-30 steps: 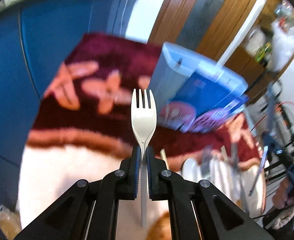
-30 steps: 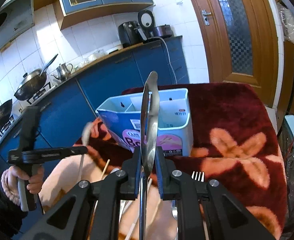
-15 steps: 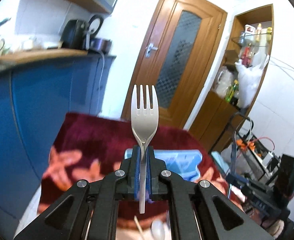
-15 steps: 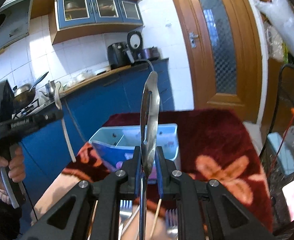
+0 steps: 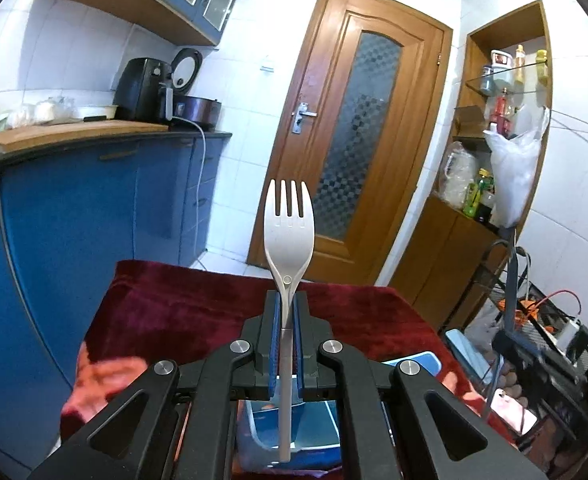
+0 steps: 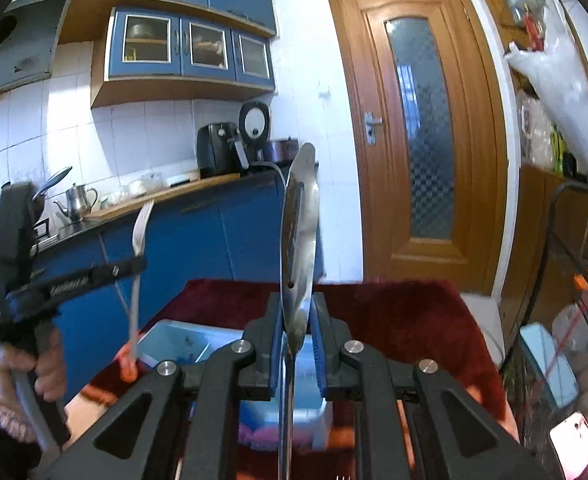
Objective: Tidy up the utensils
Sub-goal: 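Lift the beige fork with the left tool while the right tool lifts the knife toward the holder, then lower the fork into the blue holder and open the left tool while the right tool drops the knife in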
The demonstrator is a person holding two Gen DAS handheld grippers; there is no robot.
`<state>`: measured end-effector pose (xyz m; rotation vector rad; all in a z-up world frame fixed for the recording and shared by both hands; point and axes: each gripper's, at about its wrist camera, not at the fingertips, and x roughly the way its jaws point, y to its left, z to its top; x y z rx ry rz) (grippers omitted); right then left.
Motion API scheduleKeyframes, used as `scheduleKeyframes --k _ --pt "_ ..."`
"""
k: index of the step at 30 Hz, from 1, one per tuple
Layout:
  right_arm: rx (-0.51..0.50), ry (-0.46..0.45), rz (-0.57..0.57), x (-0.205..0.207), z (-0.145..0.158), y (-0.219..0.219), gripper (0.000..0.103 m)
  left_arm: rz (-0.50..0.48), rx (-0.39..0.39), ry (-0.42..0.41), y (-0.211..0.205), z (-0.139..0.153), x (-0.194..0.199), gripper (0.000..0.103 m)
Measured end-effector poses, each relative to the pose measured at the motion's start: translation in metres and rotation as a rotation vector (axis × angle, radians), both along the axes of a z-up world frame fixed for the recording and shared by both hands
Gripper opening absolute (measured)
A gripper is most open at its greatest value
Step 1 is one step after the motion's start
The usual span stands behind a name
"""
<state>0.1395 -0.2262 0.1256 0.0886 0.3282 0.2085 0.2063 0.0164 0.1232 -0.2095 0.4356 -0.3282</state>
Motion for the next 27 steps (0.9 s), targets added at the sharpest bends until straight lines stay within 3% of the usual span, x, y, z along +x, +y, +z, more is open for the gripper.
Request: scheduleKeyframes --k 9,14,19,27 --pt "0.002 -0.058 -0.016 0.047 -0.013 0.008 0.015 0.039 -0.06 -0.084 -0.003 0.004 0.007 0.006" --pt "-0.006 -0.063 -0.009 0.054 -0.025 0.009 0.015 0.053 -0.013 -0.114 -0.017 -0.012 0.008 0.006" --pt "-0.04 -0.083 0.001 0.057 -0.035 0.015 0.016 0.059 -0.006 -0.072 -0.019 -0.037 0.011 0.006" --pt "-0.039 -0.075 0.009 0.046 -0.04 0.012 0.016 0.045 0.03 -0.088 -0.018 -0.045 -0.009 0.006"
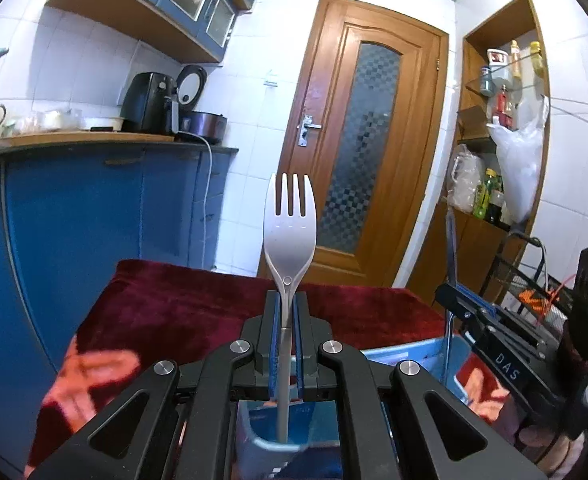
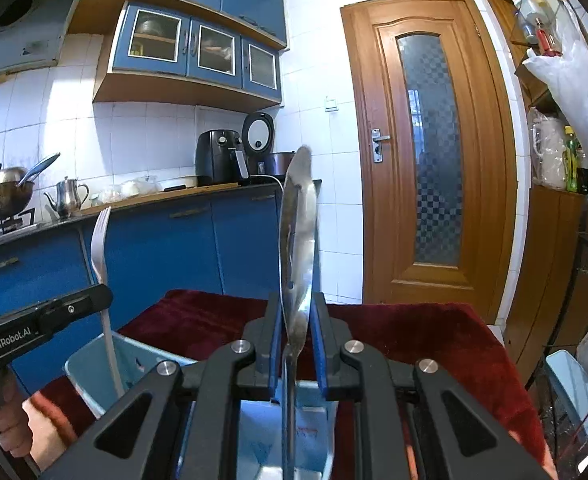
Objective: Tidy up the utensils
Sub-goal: 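Lower the fork into the blue holder and open the left tool while the right tool drops the knife in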
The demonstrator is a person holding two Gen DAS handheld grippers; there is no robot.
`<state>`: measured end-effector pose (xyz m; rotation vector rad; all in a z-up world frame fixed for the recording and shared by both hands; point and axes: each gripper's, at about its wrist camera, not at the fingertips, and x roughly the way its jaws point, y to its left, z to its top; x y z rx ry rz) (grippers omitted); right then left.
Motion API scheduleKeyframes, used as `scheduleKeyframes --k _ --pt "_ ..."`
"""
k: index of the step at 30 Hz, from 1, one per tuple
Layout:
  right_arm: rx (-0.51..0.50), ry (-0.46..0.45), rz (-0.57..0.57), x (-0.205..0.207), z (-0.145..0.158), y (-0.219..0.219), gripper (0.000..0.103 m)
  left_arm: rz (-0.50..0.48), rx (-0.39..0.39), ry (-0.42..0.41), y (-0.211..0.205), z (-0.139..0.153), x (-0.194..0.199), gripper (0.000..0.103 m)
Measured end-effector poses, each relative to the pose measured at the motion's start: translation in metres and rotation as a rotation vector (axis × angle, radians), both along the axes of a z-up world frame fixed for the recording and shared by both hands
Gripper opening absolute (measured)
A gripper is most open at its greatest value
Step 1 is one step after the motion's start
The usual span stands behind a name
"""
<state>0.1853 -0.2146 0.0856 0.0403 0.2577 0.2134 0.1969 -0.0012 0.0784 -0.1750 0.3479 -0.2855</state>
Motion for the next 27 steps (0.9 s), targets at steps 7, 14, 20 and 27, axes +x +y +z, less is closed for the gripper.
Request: scheduleKeyframes --k 7,14,20,27 --pt "-0.068 0.038 0.004 -0.014 0.0 0.003 0.015 -0.014 0.001 0.046 0.005 -0.009 -0.009 0.006" --pt "-0.056 0.064 0.03 -0.022 0.004 0.002 0.017 -0.03 -0.008 0.099 0.008 -0.01 -0.017 0.018" --pt "-0.029 0.038 0.047 -0.036 0.016 0.001 0.03 -0.03 -0.026 0.111 0.015 -0.005 -0.029 0.035" --pt "0.01 0.032 0.054 -0.059 0.035 -0.004 0.032 -0.027 -0.032 0.142 0.024 0.003 -0.044 0.036"
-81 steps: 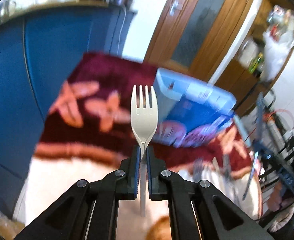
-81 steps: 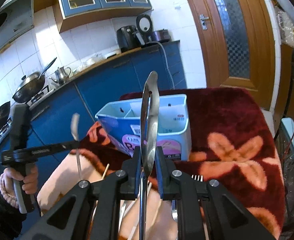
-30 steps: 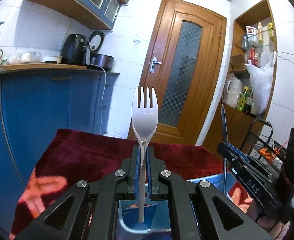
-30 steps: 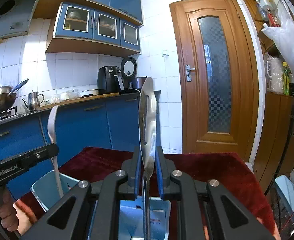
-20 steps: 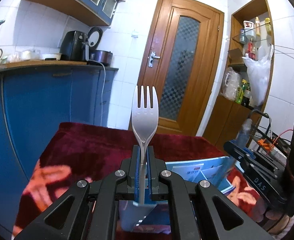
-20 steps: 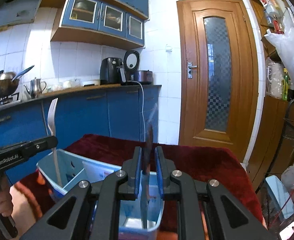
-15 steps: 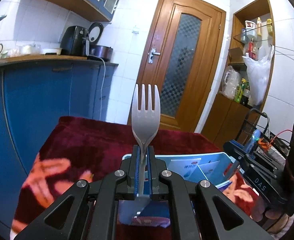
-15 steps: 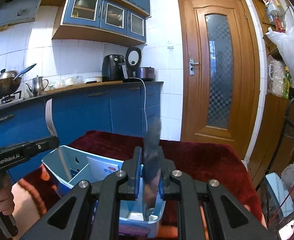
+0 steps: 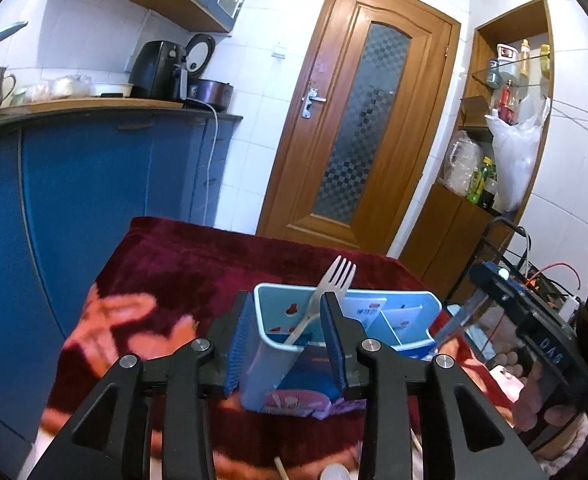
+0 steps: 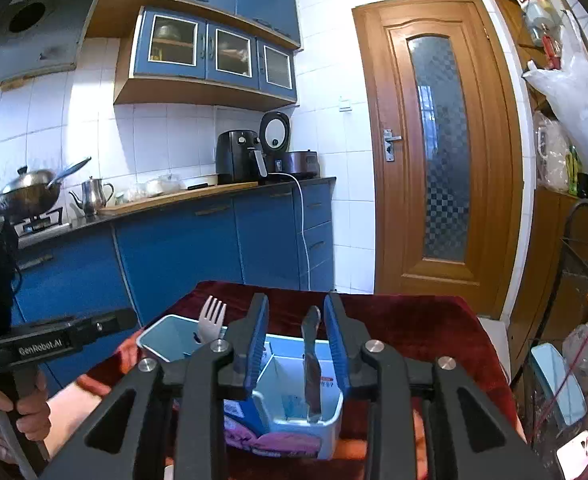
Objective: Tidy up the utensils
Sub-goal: 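Lower the fork into the blue holder and open the left tool while the right tool drops the knife in, then grasp a wooden chopstick with the left tool while the right tool grasps a silver fork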
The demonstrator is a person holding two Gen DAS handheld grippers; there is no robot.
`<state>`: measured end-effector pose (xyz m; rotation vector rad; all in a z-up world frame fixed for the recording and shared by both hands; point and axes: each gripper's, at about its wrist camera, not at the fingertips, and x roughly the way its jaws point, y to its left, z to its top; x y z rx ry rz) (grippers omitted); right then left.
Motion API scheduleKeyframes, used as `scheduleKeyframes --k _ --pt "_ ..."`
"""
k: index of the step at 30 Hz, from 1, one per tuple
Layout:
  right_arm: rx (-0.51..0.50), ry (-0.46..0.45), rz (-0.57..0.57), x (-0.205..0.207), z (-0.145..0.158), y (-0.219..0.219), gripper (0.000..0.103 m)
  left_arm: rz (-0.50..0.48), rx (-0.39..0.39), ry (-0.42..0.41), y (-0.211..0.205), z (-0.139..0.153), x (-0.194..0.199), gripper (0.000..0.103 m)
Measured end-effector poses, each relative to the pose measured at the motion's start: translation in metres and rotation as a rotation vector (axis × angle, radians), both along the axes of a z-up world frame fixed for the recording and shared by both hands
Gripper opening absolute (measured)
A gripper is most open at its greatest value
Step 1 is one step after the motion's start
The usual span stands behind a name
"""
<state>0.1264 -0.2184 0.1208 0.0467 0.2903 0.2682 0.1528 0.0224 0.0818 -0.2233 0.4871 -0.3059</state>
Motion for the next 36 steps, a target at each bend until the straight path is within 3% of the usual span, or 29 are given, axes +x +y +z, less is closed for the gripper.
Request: scheduleKeyframes --k 8,20,28,36 --pt "0.021 0.108 -0.004 -0.024 0.003 -0.011 0.032 -0.019 0.08 0.076 -0.001 0.001 -0.021 0.036" --pt "-0.033 0.312 -0.009 -0.048 -0.031 -0.023 0.032 -0.076 0.181 0.24 -0.012 -0.021 -0.042 0.036" --pt "-0.052 0.449 -0.003 -0.053 -0.061 -0.032 0.032 -0.111 0.184 0.409 -0.019 -0.054 -0.039 0.036" --pt "-0.042 0.548 -0.005 -0.051 -0.079 -0.048 0.032 -0.123 0.2 0.527 -0.028 -0.078 -0.029 0.036"
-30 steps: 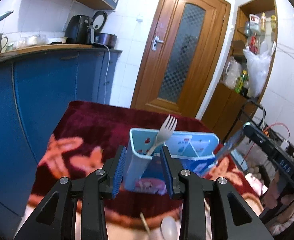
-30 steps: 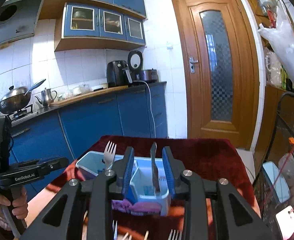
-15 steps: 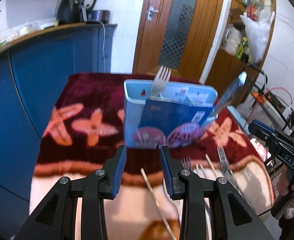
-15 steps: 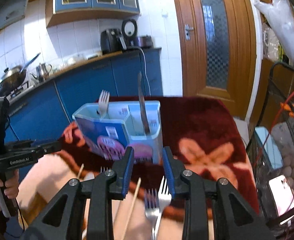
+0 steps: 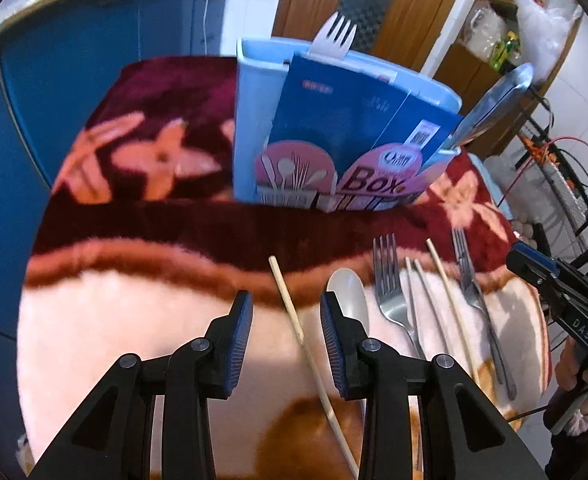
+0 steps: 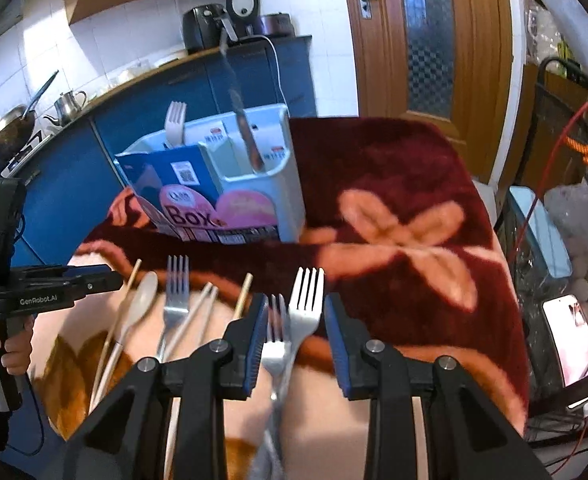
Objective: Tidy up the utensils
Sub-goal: 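Grasp a wooden chopstick with the left tool while the right tool grasps a silver fork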
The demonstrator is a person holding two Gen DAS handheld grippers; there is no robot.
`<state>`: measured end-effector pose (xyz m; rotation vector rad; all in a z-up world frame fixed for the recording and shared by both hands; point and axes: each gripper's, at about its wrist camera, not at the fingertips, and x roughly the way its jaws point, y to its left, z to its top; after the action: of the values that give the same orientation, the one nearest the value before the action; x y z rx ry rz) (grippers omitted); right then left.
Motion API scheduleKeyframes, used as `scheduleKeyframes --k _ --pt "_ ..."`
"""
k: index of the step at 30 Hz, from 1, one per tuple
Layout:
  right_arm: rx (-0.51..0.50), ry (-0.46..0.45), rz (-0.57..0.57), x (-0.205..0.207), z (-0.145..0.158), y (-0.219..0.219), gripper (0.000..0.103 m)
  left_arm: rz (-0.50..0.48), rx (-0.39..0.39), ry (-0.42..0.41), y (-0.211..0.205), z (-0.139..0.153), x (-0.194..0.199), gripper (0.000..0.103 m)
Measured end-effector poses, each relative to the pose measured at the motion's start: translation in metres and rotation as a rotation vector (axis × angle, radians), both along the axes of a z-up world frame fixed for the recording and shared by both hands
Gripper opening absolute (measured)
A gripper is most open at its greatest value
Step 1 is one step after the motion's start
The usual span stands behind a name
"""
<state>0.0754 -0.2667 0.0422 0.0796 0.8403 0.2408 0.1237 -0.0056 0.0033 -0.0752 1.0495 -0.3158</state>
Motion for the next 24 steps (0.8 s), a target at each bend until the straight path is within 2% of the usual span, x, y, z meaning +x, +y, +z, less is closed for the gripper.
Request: scheduleKeyframes --k 6,9,15,19,24 --pt "0.043 0.071 -0.013 0.01 -0.013 -0.013 0.032 0.006 0.003 0.097 -0.003 -0.016 0.014 0.036" --pt "0.055 0.1 -0.008 0.015 -0.019 -0.016 0.032 0.007 0.009 0.11 -0.003 -0.017 0.017 0.034" --pt "0.066 0.136 0.007 0.023 -0.024 -0.017 0.032 0.024 0.021 0.144 -0.005 -0.019 0.023 0.023" --pt "0.064 0.171 0.022 0.033 -0.027 -0.015 0.032 0.028 -0.008 0.171 -0.003 -0.019 0.033 0.009" --pt "0.08 0.234 0.033 0.049 -0.033 -0.014 0.032 0.039 -0.042 0.176 -0.002 -0.018 0.036 0.004"
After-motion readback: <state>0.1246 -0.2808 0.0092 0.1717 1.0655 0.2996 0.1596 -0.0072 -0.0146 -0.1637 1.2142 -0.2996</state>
